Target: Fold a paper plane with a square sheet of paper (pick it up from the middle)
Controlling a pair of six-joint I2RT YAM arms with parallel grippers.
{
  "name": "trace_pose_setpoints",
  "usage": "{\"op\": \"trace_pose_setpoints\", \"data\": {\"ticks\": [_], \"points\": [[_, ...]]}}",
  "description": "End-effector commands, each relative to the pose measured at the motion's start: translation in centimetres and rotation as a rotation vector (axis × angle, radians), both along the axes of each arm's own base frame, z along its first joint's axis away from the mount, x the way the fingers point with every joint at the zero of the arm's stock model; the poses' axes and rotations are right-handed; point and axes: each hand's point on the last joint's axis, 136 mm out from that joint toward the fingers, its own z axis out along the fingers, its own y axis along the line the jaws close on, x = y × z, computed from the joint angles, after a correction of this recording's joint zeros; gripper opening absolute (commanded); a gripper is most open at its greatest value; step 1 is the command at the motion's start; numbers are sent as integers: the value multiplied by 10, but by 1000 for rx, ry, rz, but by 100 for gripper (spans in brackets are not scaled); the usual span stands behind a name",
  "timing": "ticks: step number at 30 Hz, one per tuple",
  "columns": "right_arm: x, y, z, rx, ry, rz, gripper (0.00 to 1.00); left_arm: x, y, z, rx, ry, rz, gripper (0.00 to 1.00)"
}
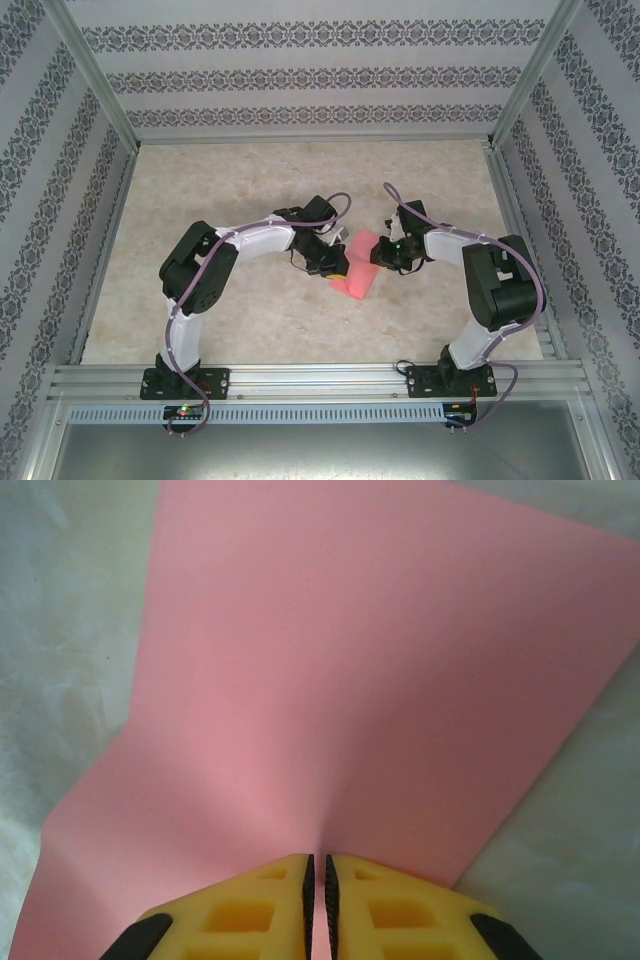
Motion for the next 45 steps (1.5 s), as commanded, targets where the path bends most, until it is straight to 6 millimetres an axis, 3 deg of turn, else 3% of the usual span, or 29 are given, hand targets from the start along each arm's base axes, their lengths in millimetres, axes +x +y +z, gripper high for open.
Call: {"op": "trace_pose_setpoints", "data": {"ticks": [1, 23, 45], "points": [[-5, -2, -12, -50, 15, 31, 14, -9, -9, -1, 1, 28, -45, 10], [-4, 6, -1, 16, -32, 37, 13, 2, -35, -6, -18, 36, -79, 11], [-10, 5, -1, 35, -32, 33, 12, 14, -48, -25, 9, 35, -53, 11]]}}
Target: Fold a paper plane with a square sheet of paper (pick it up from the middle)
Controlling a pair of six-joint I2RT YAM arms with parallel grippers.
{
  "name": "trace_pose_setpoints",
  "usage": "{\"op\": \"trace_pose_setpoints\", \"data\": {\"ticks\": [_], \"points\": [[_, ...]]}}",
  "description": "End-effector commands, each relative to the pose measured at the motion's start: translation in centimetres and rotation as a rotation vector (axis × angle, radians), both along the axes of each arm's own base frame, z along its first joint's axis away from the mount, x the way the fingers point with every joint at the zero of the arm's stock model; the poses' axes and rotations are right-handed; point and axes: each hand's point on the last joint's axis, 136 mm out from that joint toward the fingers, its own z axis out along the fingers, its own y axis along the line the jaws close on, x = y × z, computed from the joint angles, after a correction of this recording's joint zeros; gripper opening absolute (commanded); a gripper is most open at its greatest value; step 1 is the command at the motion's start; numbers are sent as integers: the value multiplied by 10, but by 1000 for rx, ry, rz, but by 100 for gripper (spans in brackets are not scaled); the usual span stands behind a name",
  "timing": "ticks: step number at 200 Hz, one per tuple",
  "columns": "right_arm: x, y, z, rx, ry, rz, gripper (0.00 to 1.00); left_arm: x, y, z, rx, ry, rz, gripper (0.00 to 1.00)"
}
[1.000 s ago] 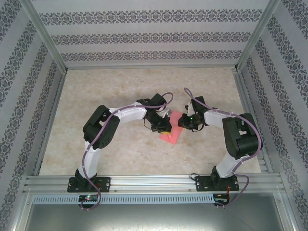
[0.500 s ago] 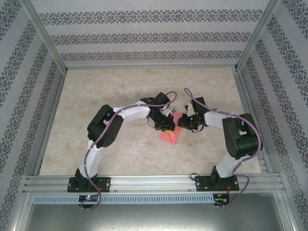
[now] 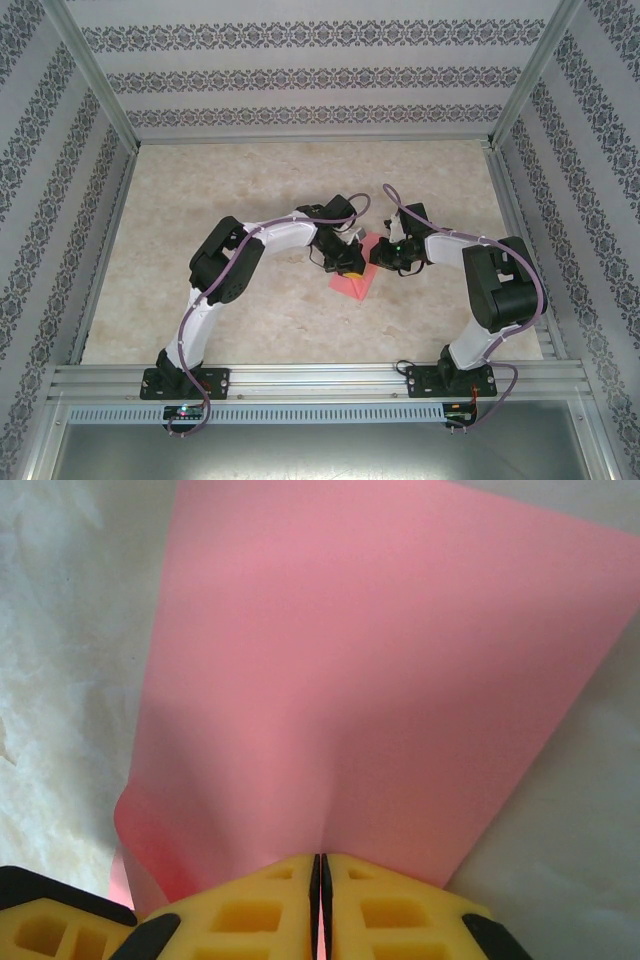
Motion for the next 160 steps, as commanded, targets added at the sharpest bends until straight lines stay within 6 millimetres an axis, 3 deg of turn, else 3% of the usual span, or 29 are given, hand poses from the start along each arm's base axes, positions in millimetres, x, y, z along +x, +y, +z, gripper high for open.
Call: {"op": "trace_pose_setpoints", "data": {"ticks": [1, 160], "points": [[-12, 1, -2, 1, 22, 12, 12, -1, -8, -5, 13, -2, -4, 11], [-13, -1, -2, 0, 25, 11, 11, 7, -18, -12, 6, -1, 3, 11]]}}
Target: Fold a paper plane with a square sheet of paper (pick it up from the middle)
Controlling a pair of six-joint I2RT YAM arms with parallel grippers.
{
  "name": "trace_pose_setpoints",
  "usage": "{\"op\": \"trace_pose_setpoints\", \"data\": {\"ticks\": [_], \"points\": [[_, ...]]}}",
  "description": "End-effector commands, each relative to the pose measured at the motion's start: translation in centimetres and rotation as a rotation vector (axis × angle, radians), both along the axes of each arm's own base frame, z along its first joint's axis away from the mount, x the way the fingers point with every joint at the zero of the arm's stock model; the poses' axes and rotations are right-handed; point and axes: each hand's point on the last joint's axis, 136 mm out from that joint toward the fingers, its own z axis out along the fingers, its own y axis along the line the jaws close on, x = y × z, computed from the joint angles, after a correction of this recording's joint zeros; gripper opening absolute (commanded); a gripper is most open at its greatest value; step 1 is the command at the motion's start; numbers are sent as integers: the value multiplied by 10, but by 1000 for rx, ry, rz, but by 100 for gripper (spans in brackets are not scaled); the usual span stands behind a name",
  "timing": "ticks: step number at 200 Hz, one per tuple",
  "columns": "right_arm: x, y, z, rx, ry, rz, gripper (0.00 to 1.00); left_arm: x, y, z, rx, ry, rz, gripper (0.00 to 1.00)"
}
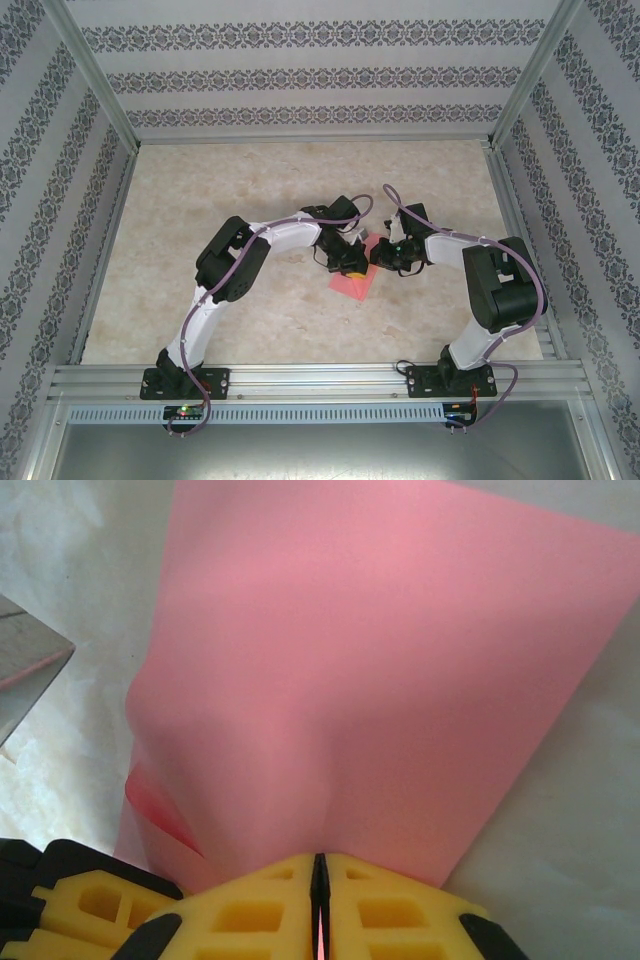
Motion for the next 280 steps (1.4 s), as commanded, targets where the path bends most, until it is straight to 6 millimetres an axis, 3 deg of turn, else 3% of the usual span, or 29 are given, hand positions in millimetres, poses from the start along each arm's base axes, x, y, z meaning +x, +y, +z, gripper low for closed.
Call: {"op": "trace_pose_setpoints", "data": {"ticks": [1, 96, 166, 280], "points": [[-12, -1, -3, -1, 27, 12, 11, 1, -10, -1, -4, -12, -9, 11], [-12, -3, -2, -2, 26, 11, 10, 8, -9, -3, 23, -33, 6, 11], [-13, -8, -1, -7, 26, 3, 10, 15, -12, 18, -1, -80, 31, 11], [-14, -7, 2, 11, 22, -4, 10, 15, -22, 24, -45, -74, 31, 11]]}}
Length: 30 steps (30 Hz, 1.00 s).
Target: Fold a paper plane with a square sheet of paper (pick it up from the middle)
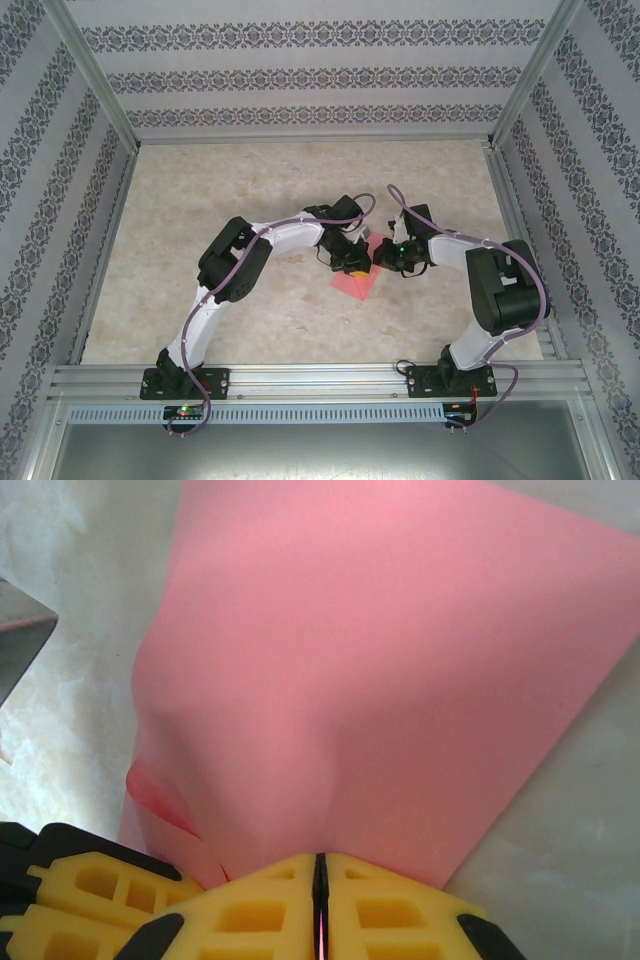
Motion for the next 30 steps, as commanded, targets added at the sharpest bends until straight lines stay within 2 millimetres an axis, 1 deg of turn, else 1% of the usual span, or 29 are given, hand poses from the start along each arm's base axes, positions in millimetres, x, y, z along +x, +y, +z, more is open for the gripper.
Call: {"op": "trace_pose_setpoints", "data": {"ticks": [1, 3, 6, 14, 17, 20, 26, 30], "points": [[-11, 0, 0, 11, 20, 17, 10, 10, -15, 24, -53, -64, 1, 11], [-11, 1, 1, 18, 19, 16, 10, 9, -14, 19, -48, -55, -1, 11], [-11, 1, 0, 26, 22, 13, 10, 7, -17, 19, -59, -50, 0, 11], [-11, 1, -3, 41, 28, 7, 10, 8, -22, 36, -94, -77, -15, 11], [-11, 1, -1, 48, 27, 3, 10, 7, -21, 43, -98, -92, -19, 11], [-11, 1, -1, 61, 30, 0, 9, 7, -19, 45, -97, -103, -14, 11], [-10, 4, 2, 110, 36, -13, 8, 7, -21, 40, -109, -106, -1, 11], [-10, 5, 2, 127, 40, -19, 8, 5, -18, 27, -75, -78, -10, 11]]}}
